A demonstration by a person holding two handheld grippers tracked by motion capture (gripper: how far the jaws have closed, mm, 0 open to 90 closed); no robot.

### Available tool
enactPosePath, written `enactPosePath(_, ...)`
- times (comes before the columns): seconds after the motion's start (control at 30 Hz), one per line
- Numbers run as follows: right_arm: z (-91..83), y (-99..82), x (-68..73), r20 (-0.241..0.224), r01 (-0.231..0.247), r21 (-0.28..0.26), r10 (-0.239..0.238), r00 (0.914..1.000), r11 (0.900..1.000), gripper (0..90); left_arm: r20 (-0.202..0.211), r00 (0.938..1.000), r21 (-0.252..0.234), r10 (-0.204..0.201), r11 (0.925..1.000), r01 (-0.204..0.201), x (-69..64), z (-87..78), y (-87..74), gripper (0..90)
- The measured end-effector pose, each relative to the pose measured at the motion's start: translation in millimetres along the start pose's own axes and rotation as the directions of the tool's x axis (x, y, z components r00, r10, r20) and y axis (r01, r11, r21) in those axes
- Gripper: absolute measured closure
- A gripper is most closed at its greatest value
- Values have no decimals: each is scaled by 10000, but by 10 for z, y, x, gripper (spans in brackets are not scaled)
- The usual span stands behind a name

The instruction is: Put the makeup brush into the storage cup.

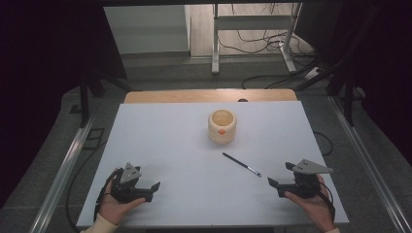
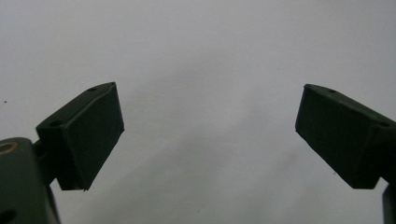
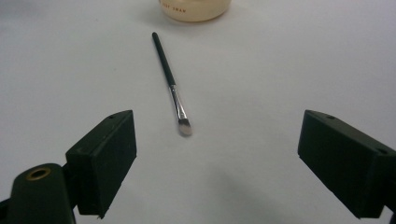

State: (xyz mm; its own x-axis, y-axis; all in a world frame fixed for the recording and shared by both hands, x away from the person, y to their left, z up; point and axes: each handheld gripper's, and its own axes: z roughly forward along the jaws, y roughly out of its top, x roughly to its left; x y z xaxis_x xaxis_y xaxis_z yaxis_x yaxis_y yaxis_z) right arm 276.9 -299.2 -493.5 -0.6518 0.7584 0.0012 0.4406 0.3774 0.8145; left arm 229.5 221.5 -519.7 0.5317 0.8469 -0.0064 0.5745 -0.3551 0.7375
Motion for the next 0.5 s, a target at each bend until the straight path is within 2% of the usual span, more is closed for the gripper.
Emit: enactPosePath(0.5, 6, 1, 2, -36, 12, 121, -12, 10000, 9999, 120, 9, 10000, -38, 45, 10000, -45, -21, -23, 1, 79)
